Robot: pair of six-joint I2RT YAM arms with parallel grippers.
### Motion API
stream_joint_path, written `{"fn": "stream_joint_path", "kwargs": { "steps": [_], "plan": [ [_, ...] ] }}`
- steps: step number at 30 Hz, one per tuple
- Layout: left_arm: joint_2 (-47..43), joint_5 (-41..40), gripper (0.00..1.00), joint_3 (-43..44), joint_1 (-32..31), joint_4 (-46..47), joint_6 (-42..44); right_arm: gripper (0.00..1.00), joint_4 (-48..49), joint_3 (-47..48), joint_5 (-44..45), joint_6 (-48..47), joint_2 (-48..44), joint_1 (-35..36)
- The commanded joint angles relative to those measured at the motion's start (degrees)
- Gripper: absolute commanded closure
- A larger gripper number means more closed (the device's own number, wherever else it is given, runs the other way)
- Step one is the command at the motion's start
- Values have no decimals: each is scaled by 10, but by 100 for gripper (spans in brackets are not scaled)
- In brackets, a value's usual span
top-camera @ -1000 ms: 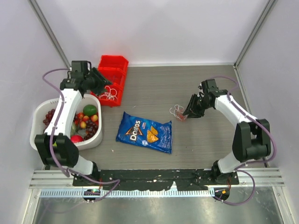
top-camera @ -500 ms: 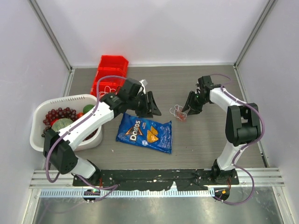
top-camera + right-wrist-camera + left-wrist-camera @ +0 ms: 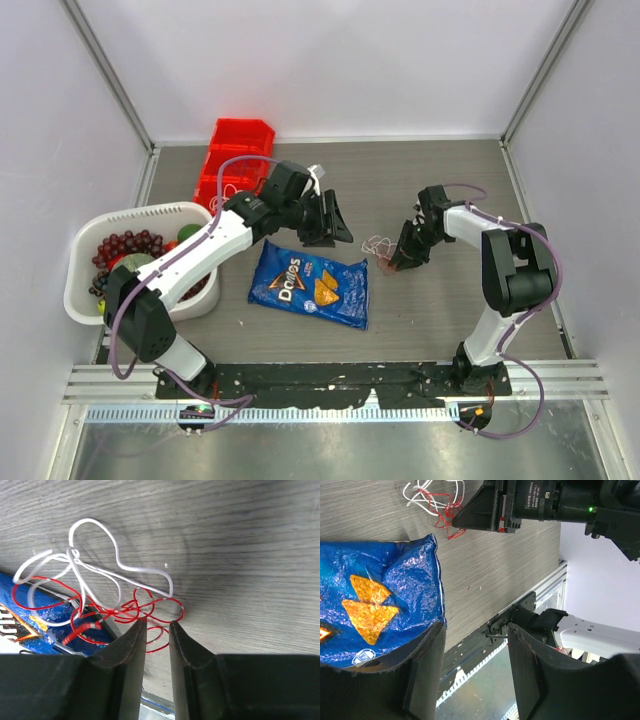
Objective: Untangle the cables
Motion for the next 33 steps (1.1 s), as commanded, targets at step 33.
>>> {"fn": "stream_joint_path", "kwargs": {
  "steps": [33],
  "plan": [
    [49,66,45,113,-40,70,69,99,-102,187,138,7,-287,5]
  ]
}}
